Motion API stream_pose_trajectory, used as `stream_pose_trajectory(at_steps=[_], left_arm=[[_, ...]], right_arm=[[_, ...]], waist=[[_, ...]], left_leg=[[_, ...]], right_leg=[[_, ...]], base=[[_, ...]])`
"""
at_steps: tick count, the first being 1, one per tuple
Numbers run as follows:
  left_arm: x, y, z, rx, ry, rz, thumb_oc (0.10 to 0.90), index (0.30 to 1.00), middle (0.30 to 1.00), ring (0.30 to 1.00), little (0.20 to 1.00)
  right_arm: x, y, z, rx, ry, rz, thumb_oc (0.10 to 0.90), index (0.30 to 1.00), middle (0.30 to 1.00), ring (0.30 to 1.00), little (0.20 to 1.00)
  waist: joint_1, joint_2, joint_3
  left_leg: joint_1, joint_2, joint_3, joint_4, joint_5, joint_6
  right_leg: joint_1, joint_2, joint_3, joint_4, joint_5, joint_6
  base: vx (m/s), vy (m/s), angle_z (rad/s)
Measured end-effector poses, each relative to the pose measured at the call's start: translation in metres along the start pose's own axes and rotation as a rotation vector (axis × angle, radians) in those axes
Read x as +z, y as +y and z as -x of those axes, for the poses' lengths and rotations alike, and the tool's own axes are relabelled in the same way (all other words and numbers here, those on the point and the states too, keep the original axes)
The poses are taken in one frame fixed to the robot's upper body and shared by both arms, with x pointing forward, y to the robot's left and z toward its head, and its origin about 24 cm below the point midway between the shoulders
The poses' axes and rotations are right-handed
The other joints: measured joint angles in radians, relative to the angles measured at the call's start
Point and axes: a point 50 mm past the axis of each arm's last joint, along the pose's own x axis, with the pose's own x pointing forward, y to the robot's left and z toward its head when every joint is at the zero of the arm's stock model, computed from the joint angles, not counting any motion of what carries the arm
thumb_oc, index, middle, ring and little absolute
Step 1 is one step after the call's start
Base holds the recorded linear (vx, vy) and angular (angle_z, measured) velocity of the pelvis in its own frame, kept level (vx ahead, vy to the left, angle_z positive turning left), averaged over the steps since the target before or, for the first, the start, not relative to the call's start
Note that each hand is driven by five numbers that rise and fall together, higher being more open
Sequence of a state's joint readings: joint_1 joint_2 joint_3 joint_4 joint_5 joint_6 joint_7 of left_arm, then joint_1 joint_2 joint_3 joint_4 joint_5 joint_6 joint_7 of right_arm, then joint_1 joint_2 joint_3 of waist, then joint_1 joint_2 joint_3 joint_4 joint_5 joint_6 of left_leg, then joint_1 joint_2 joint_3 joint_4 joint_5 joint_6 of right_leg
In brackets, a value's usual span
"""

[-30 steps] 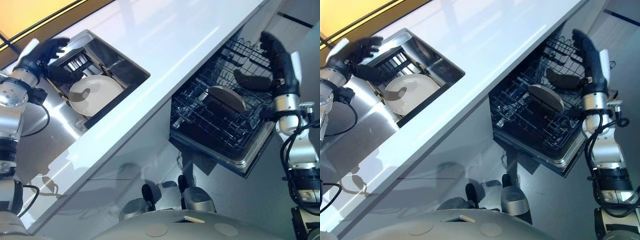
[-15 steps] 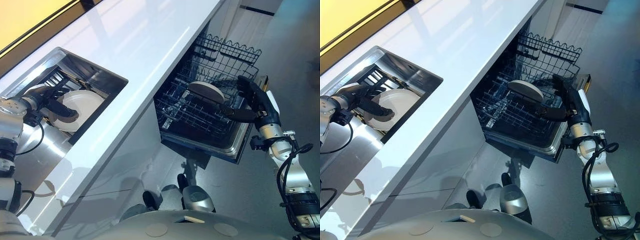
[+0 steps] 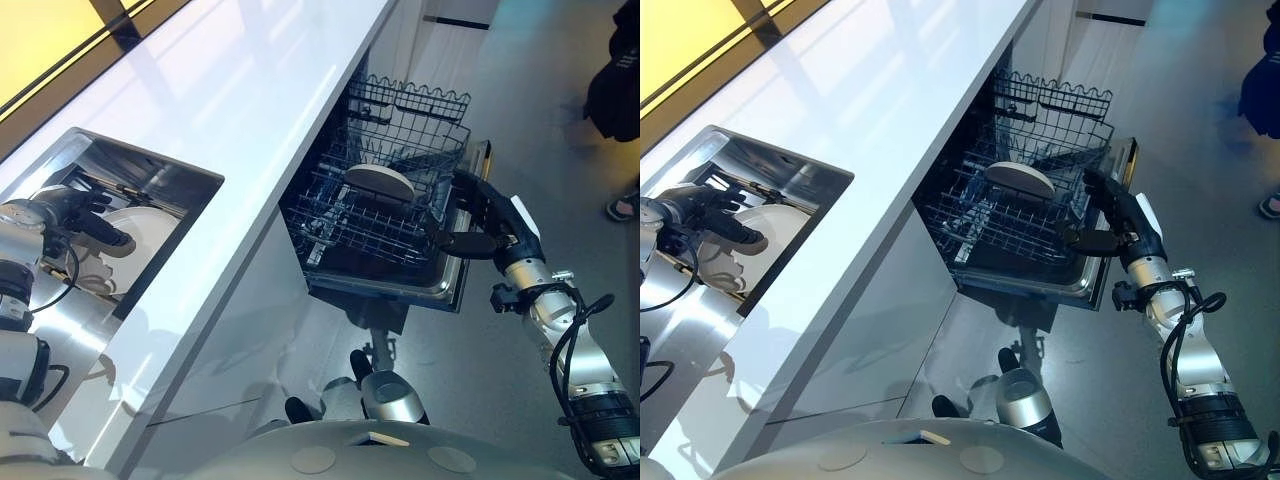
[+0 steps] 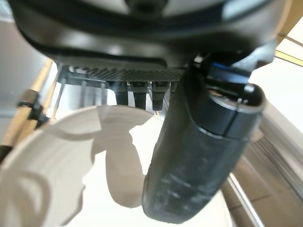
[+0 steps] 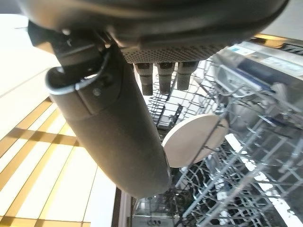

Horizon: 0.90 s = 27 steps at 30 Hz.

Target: Pick up plates and place into dishwasher.

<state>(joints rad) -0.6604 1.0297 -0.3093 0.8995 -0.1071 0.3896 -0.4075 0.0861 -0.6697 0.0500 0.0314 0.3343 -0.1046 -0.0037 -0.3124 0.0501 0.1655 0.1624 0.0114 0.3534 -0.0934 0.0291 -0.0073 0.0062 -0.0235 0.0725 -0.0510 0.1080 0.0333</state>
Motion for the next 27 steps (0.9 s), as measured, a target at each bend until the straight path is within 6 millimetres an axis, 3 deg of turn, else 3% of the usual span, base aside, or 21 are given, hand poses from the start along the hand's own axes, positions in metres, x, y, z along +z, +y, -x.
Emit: stream_pose_trajectory(at_steps=[4, 7, 10, 12, 27], left_arm=[[-0.003, -0.002, 0.000, -0.031, 0.019, 0.064, 0.100, 0.300, 0.300, 0.300, 0.200], [-0.006, 0.009, 0.007, -0.034, -0.020, 0.163, 0.100, 0.300, 0.300, 0.300, 0.200], [0.014, 0.006, 0.012, -0.114, -0.147, 0.266, 0.100, 0.300, 0.300, 0.300, 0.200], [0.024, -0.001, 0.013, -0.144, -0.191, 0.256, 0.100, 0.300, 0.300, 0.300, 0.200], [0.024, -0.002, 0.015, -0.184, -0.217, 0.253, 0.100, 0.300, 0.300, 0.300, 0.200]], right_arm=[[-0.007, 0.001, 0.006, -0.004, 0.031, 0.001, 0.800, 0.900, 0.900, 0.900, 0.900], [-0.010, 0.001, 0.009, -0.020, 0.044, 0.003, 0.800, 0.900, 0.900, 0.900, 0.900], [-0.012, 0.000, 0.011, -0.030, 0.052, 0.016, 0.800, 0.900, 0.900, 0.900, 0.900], [-0.012, 0.001, 0.010, -0.029, 0.051, 0.021, 0.800, 0.900, 0.900, 0.900, 0.900], [-0.012, -0.001, 0.010, -0.050, 0.050, 0.020, 0.800, 0.900, 0.900, 0.900, 0.900]], waist=[[-0.003, 0.007, -0.005], [0.004, 0.020, -0.013], [0.027, 0.033, -0.021], [0.038, 0.040, -0.026], [0.071, 0.039, -0.027]], left_leg=[[0.000, 0.000, 0.000, -0.001, -0.001, 0.000], [0.000, 0.000, -0.001, 0.000, -0.005, 0.001], [0.003, -0.001, -0.013, 0.000, -0.008, 0.005], [0.005, -0.003, -0.024, 0.000, -0.009, 0.006], [0.007, -0.011, -0.052, 0.003, -0.010, 0.009]], right_leg=[[0.000, -0.001, -0.001, -0.001, 0.000, 0.000], [0.002, -0.003, -0.003, -0.004, 0.000, 0.000], [0.007, -0.006, -0.009, -0.004, 0.000, 0.000], [0.014, -0.011, -0.028, -0.009, 0.000, 0.000], [0.023, -0.016, -0.038, -0.021, 0.001, 0.003]], base=[[0.00, 0.000, 0.00], [0.00, 0.000, 0.00], [-0.01, -0.014, 0.04], [-0.02, -0.036, 0.14], [-0.02, -0.031, 0.01]])
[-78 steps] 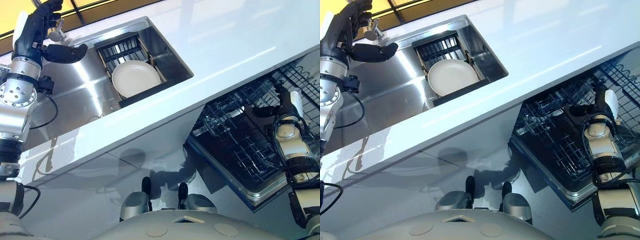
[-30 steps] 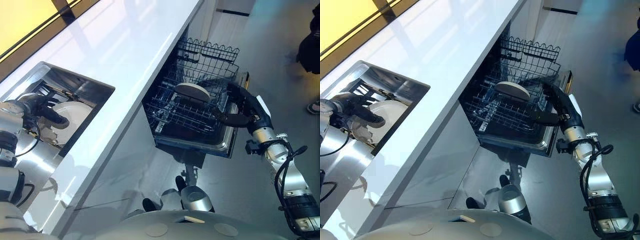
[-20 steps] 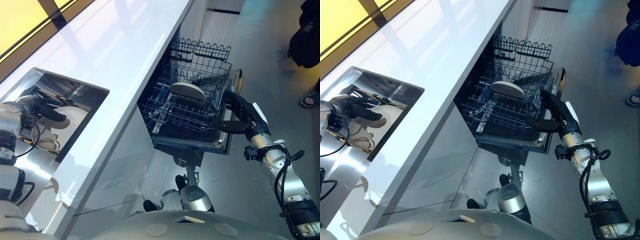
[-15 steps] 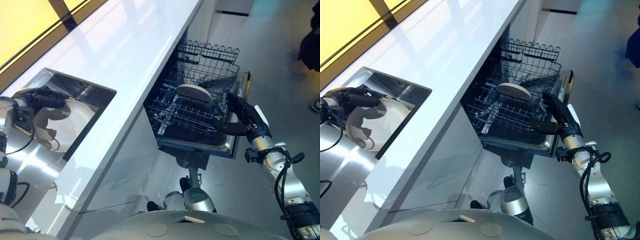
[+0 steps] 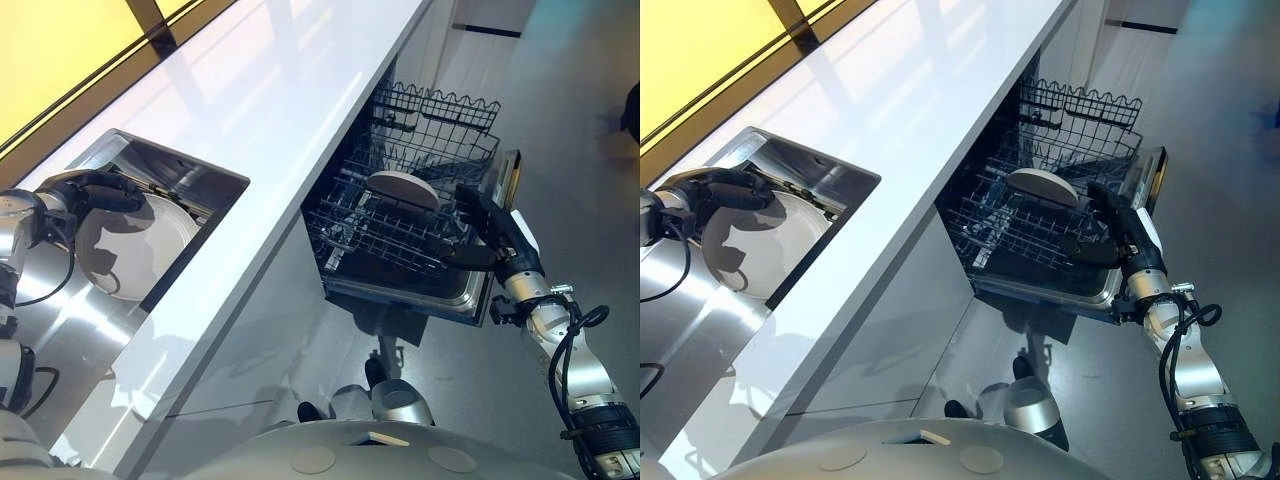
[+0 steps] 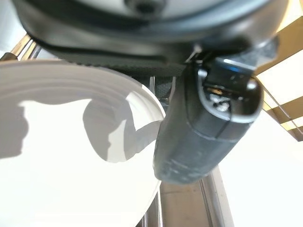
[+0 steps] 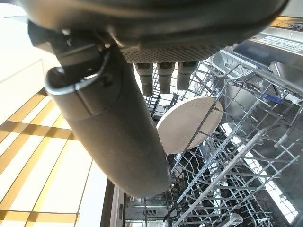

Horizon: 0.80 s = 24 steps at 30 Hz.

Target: Pick up plates and place into dishwasher.

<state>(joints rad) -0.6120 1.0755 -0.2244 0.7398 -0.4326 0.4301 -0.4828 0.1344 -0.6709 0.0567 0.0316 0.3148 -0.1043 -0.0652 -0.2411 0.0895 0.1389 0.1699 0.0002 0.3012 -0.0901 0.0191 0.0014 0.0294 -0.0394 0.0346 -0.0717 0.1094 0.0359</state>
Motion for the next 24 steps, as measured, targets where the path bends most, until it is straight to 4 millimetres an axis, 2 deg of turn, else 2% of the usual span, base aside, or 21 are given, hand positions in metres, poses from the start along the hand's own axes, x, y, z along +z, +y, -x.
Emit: stream_pose_trajectory(at_steps=[9, 14, 18, 21, 24], left_arm=[[0.014, -0.006, 0.004, -0.035, -0.049, -0.093, 0.100, 0.300, 0.300, 0.300, 0.200], [0.013, -0.006, 0.005, -0.026, -0.054, -0.093, 0.100, 0.300, 0.300, 0.300, 0.200], [0.007, -0.007, -0.001, 0.052, -0.117, 0.043, 0.100, 0.300, 0.300, 0.300, 0.200], [0.013, -0.005, -0.001, 0.112, -0.218, 0.167, 0.100, 0.300, 0.300, 0.300, 0.200], [0.020, -0.001, 0.002, 0.198, -0.291, 0.181, 0.100, 0.300, 0.300, 0.300, 0.200]], right_arm=[[0.007, -0.004, -0.005, -0.003, -0.025, 0.018, 0.800, 0.900, 0.900, 0.900, 0.900], [0.016, -0.005, -0.012, -0.007, -0.061, 0.010, 0.800, 0.900, 0.900, 0.900, 0.900], [0.028, -0.006, -0.020, -0.024, -0.105, -0.001, 0.800, 0.900, 0.900, 0.900, 0.900], [0.033, -0.007, -0.023, -0.027, -0.124, -0.002, 0.800, 0.900, 0.900, 0.900, 0.900], [0.049, -0.007, -0.033, -0.031, -0.186, -0.005, 0.800, 0.900, 0.900, 0.900, 0.900]], waist=[[0.022, -0.001, 0.000], [0.028, -0.001, -0.001], [0.046, -0.003, -0.002], [0.064, -0.012, -0.007], [0.071, -0.022, -0.012]], left_leg=[[0.003, -0.001, -0.008, -0.001, 0.000, 0.000], [0.003, -0.001, -0.010, 0.000, 0.000, 0.000], [0.007, -0.001, -0.009, 0.000, 0.000, 0.000], [0.008, -0.001, -0.010, 0.001, 0.001, -0.001], [0.006, -0.001, -0.010, 0.001, 0.001, -0.001]], right_leg=[[0.004, 0.000, -0.018, 0.000, 0.000, 0.000], [0.004, 0.000, -0.019, 0.000, 0.000, 0.000], [0.005, 0.001, -0.019, 0.000, 0.000, 0.000], [0.005, 0.001, -0.020, 0.000, 0.000, 0.000], [0.003, 0.001, -0.019, 0.000, 0.000, 0.000]], base=[[-0.03, -0.028, 0.01], [-0.01, -0.006, 0.00], [-0.01, -0.022, -0.03], [0.00, 0.000, 0.00], [0.00, 0.000, 0.00]])
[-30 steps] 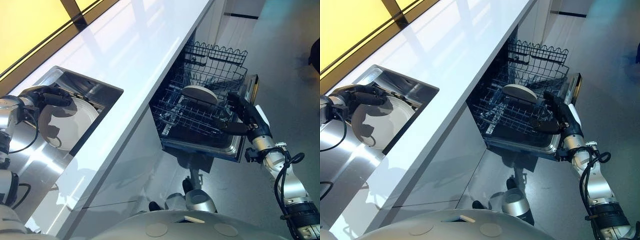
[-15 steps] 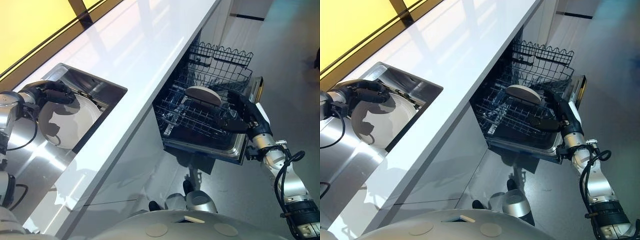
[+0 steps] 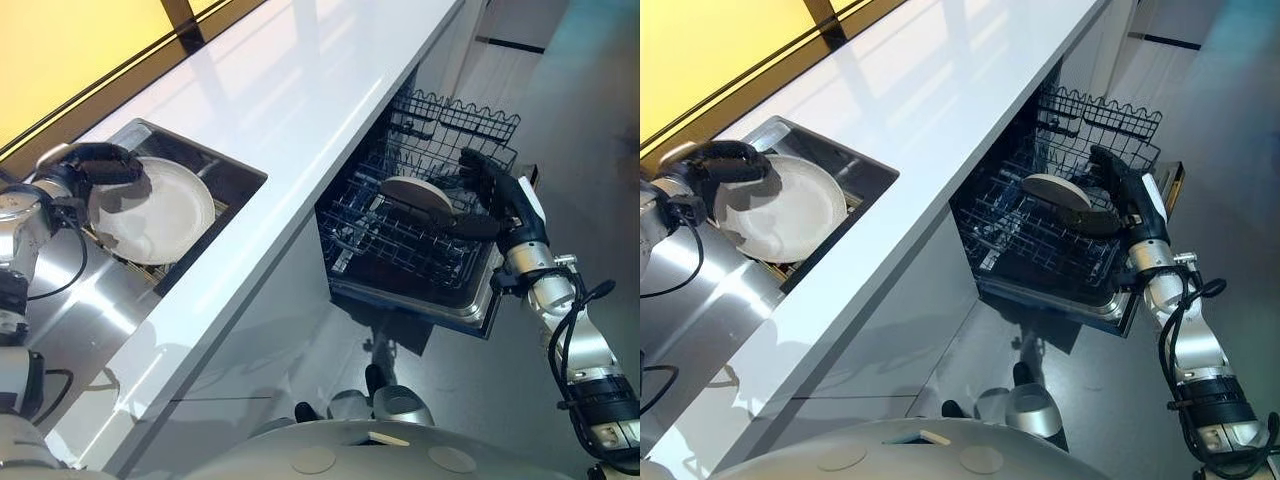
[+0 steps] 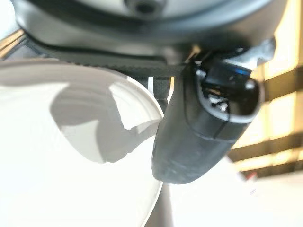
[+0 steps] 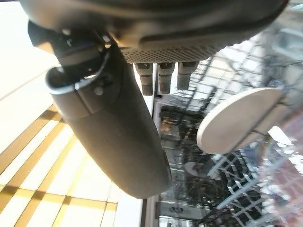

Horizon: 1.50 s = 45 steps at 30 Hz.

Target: Pick up plates and place into dishwasher.

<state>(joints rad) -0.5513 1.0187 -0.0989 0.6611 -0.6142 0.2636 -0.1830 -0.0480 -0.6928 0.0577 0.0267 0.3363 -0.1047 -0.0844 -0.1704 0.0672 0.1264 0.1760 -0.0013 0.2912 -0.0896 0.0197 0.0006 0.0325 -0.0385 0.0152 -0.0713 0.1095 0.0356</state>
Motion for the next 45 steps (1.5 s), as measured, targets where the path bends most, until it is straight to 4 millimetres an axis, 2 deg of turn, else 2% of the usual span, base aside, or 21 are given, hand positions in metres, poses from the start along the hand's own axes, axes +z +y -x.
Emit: stream_pose_trajectory(at_steps=[5, 8, 11, 15, 18, 22, 28, 32, 34, 38, 41, 45], left_arm=[[0.019, -0.010, -0.002, 0.133, -0.193, -0.022, 0.100, 0.300, 0.300, 0.300, 0.200], [0.042, -0.018, 0.004, 0.245, -0.352, -0.106, 0.100, 0.300, 0.300, 0.300, 0.200], [0.069, -0.021, 0.016, 0.363, -0.545, -0.183, 0.100, 0.300, 0.300, 0.300, 0.200], [0.089, -0.019, 0.038, 0.510, -0.737, -0.257, 0.100, 0.300, 0.300, 0.300, 0.200], [0.098, -0.018, 0.049, 0.582, -0.838, -0.288, 0.100, 0.300, 0.300, 0.300, 0.200], [0.107, -0.023, 0.061, 0.613, -0.937, -0.265, 0.100, 0.300, 0.300, 0.300, 0.200], [0.119, -0.036, 0.074, 0.629, -1.057, -0.320, 0.100, 0.300, 0.300, 0.300, 0.200], [0.123, -0.044, 0.080, 0.664, -1.134, -0.356, 0.100, 0.300, 0.300, 0.300, 0.200], [0.125, -0.049, 0.082, 0.689, -1.179, -0.379, 0.100, 0.300, 0.300, 0.300, 0.200], [0.137, -0.071, 0.084, 0.674, -1.289, -0.439, 0.100, 0.300, 0.300, 0.300, 0.200], [0.146, -0.093, 0.089, 0.623, -1.374, -0.482, 0.100, 0.300, 0.300, 0.300, 0.200], [0.150, -0.123, 0.093, 0.516, -1.457, -0.536, 0.100, 0.300, 0.300, 0.300, 0.200]], right_arm=[[0.040, 0.001, -0.017, 0.003, -0.167, -0.002, 0.800, 0.900, 0.900, 0.900, 0.900], [0.065, 0.002, -0.024, 0.008, -0.275, -0.028, 0.800, 0.900, 0.900, 0.900, 0.900], [0.081, 0.003, -0.027, 0.017, -0.347, -0.040, 0.800, 0.900, 0.900, 0.900, 0.900], [0.093, 0.005, -0.026, 0.045, -0.391, -0.079, 0.800, 0.900, 0.900, 0.900, 0.900], [0.097, 0.007, -0.026, 0.070, -0.404, -0.142, 0.800, 0.900, 0.900, 0.900, 0.900], [0.109, 0.009, -0.032, 0.093, -0.434, -0.231, 0.800, 0.900, 0.900, 0.900, 0.900], [0.126, 0.022, -0.039, 0.199, -0.440, -0.429, 0.800, 0.900, 0.900, 0.900, 0.900], [0.120, 0.049, -0.043, 0.340, -0.324, -0.658, 0.800, 0.900, 0.900, 0.900, 0.900], [0.114, 0.073, -0.042, 0.444, -0.223, -0.811, 0.800, 0.900, 0.900, 0.900, 0.900], [0.105, 0.118, -0.032, 0.651, -0.019, -0.963, 0.800, 0.900, 0.900, 0.900, 0.900], [0.101, 0.133, -0.025, 0.730, 0.061, -1.008, 0.800, 0.900, 0.900, 0.900, 0.900], [0.105, 0.143, -0.024, 0.742, 0.094, -1.083, 0.800, 0.900, 0.900, 0.900, 0.900]], waist=[[0.002, -0.014, -0.003], [0.001, -0.024, 0.001], [0.002, -0.035, 0.001], [0.004, -0.040, 0.004], [0.030, -0.042, 0.005], [0.057, -0.043, 0.006], [0.066, -0.051, 0.009], [0.064, -0.058, 0.007], [0.066, -0.059, 0.006], [0.078, -0.060, 0.006], [0.092, -0.066, 0.002], [0.093, -0.081, -0.007]], left_leg=[[-0.008, 0.001, -0.001, 0.000, 0.001, -0.001], [-0.010, 0.002, -0.001, 0.000, 0.001, -0.001], [-0.011, 0.004, -0.009, 0.000, 0.000, -0.002], [-0.009, 0.013, -0.025, 0.000, -0.002, -0.006], [-0.010, 0.017, -0.026, 0.000, -0.001, -0.011], [-0.011, 0.021, -0.039, 0.000, 0.003, -0.018], [-0.009, 0.030, -0.064, 0.000, 0.009, -0.021], [-0.013, 0.032, -0.081, 0.000, 0.015, -0.023], [-0.014, 0.034, -0.086, 0.000, 0.018, -0.026], [-0.022, 0.035, -0.102, 0.000, 0.024, -0.026], [-0.024, 0.034, -0.108, 0.000, 0.026, -0.026], [-0.024, 0.034, -0.106, 0.000, 0.026, -0.026]], right_leg=[[-0.007, 0.001, 0.000, 0.000, 0.000, 0.000], [-0.007, 0.002, -0.001, -0.003, 0.000, 0.000], [-0.003, 0.003, -0.005, -0.009, 0.001, -0.001], [0.008, 0.005, -0.026, -0.018, 0.001, -0.002], [0.009, 0.010, -0.030, -0.019, 0.001, -0.002], [0.012, 0.015, -0.040, -0.019, 0.001, -0.002], [0.026, 0.016, -0.064, -0.019, 0.000, -0.003], [0.030, 0.016, -0.083, -0.019, -0.002, -0.006], [0.030, 0.018, -0.085, -0.019, -0.002, -0.006], [0.030, 0.018, -0.100, -0.019, -0.003, -0.006], [0.030, 0.017, -0.104, -0.019, -0.003, -0.006], [0.030, 0.016, -0.104, -0.019, -0.003, -0.006]], base=[[-0.01, -0.007, 0.00], [-0.03, -0.034, 0.00], [-0.02, -0.041, 0.03], [0.00, -0.050, 0.08], [0.01, -0.044, 0.03], [0.01, -0.051, 0.06], [0.00, -0.050, 0.12], [-0.01, -0.054, 0.11], [-0.01, -0.054, 0.07], [-0.01, -0.048, 0.13], [0.00, -0.030, 0.07], [0.00, 0.000, 0.00]])
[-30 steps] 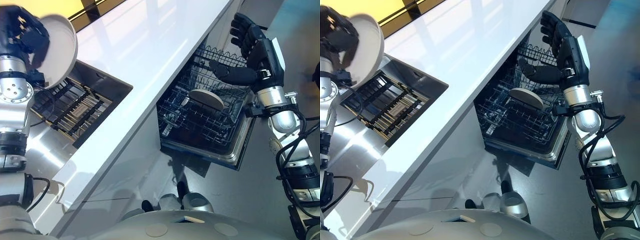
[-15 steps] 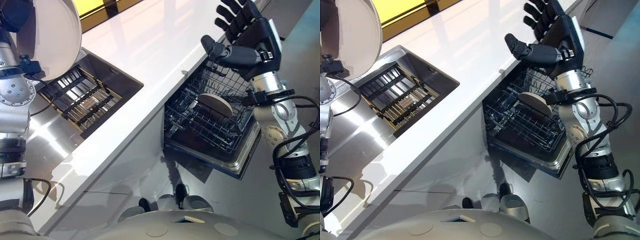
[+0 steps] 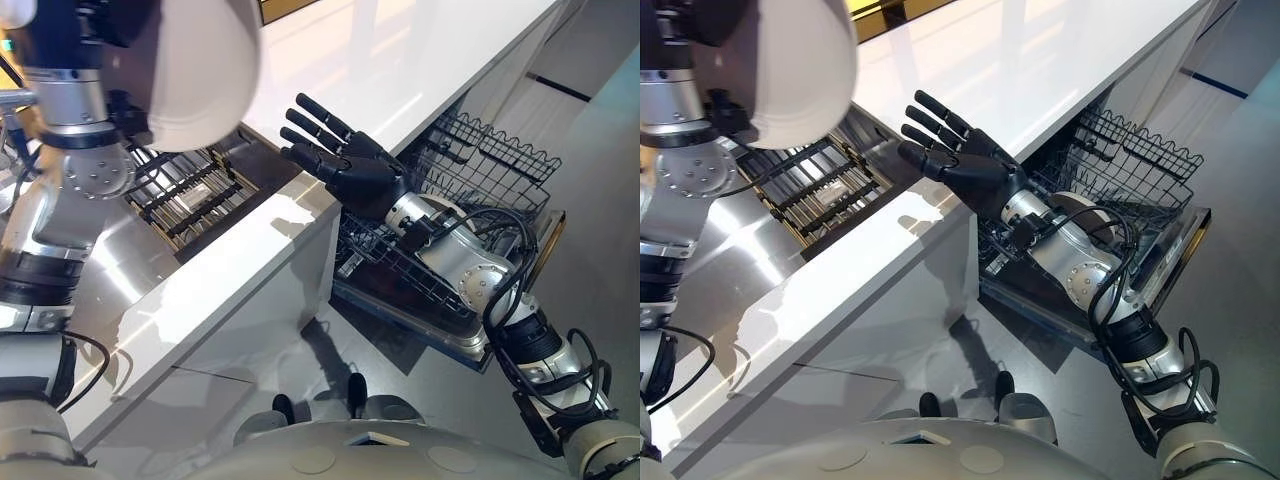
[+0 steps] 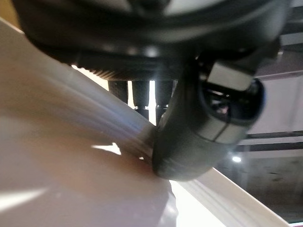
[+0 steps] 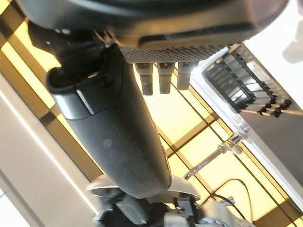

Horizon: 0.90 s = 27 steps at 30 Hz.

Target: Pick up plates and place into dishwasher.

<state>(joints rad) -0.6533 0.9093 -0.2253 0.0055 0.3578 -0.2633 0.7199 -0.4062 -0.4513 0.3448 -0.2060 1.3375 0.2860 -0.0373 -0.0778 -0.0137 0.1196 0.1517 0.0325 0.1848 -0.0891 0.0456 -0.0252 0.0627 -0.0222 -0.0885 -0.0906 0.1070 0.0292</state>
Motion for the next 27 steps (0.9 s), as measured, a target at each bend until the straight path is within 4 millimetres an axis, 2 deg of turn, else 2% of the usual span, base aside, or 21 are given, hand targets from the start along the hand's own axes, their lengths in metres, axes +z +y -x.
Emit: stream_pose_trajectory(at_steps=[3, 12, 27], left_arm=[[0.009, -0.014, 0.006, -0.067, -0.043, 0.005, 0.100, 0.300, 0.300, 0.300, 0.200], [0.016, -0.030, 0.004, -0.096, -0.055, 0.026, 0.100, 0.300, 0.300, 0.300, 0.200], [0.019, -0.044, 0.011, -0.140, -0.045, 0.021, 0.100, 0.300, 0.300, 0.300, 0.200]], right_arm=[[-0.001, 0.006, -0.005, 0.010, 0.013, -0.021, 0.800, 0.900, 0.900, 0.900, 0.900], [-0.012, 0.006, -0.006, -0.017, 0.062, -0.042, 0.800, 0.900, 0.900, 0.900, 0.900], [-0.022, 0.005, -0.007, -0.048, 0.111, -0.047, 0.800, 0.900, 0.900, 0.900, 0.900]], waist=[[-0.010, -0.001, -0.001], [-0.031, -0.001, -0.001], [-0.037, -0.001, -0.015]], left_leg=[[0.000, 0.000, 0.001, 0.000, 0.001, 0.001], [0.000, 0.001, 0.001, 0.000, 0.004, -0.003], [0.003, 0.001, 0.008, 0.000, 0.004, -0.003]], right_leg=[[0.000, -0.001, 0.000, 0.000, 0.000, 0.000], [-0.001, 0.003, 0.001, 0.000, 0.000, 0.000], [-0.002, 0.004, 0.014, 0.000, 0.001, -0.001]], base=[[0.00, 0.000, 0.00], [0.00, 0.000, 0.00], [0.00, -0.001, -0.01]])
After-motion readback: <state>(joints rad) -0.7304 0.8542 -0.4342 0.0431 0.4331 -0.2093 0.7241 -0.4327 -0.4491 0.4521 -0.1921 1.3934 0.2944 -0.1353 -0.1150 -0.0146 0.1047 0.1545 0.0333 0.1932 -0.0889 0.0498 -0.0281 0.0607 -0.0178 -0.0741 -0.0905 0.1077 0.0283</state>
